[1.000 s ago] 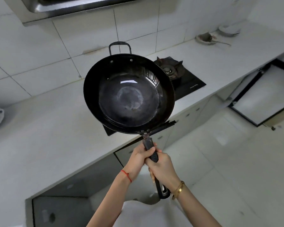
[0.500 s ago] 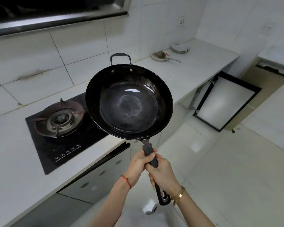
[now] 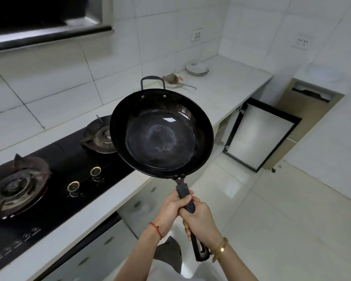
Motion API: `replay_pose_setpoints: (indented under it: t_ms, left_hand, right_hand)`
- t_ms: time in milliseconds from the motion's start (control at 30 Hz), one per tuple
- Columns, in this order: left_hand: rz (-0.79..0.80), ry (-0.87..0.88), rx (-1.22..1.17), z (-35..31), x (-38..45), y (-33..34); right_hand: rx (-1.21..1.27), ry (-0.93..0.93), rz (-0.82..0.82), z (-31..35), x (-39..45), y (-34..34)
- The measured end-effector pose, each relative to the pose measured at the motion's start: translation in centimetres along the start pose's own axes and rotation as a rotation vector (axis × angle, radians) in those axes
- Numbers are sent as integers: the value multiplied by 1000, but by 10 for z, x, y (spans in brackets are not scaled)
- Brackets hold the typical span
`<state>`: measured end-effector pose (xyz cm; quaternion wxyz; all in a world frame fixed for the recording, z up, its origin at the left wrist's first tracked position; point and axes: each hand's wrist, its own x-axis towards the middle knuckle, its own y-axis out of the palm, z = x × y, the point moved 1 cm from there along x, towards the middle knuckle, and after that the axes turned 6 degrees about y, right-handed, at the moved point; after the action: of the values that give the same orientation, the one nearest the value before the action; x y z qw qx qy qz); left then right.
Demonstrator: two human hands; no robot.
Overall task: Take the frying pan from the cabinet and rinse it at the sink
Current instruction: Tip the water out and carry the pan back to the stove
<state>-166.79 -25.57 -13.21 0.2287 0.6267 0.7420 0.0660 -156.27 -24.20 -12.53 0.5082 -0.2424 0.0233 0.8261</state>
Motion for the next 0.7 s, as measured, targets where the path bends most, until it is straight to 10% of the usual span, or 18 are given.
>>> replay_pose_setpoints:
  t_ms: [700]
  left_hand:
    - [-158,-42,6,-62,312,-27]
  right_hand:
    - [-136,-10,72,111,300,-78]
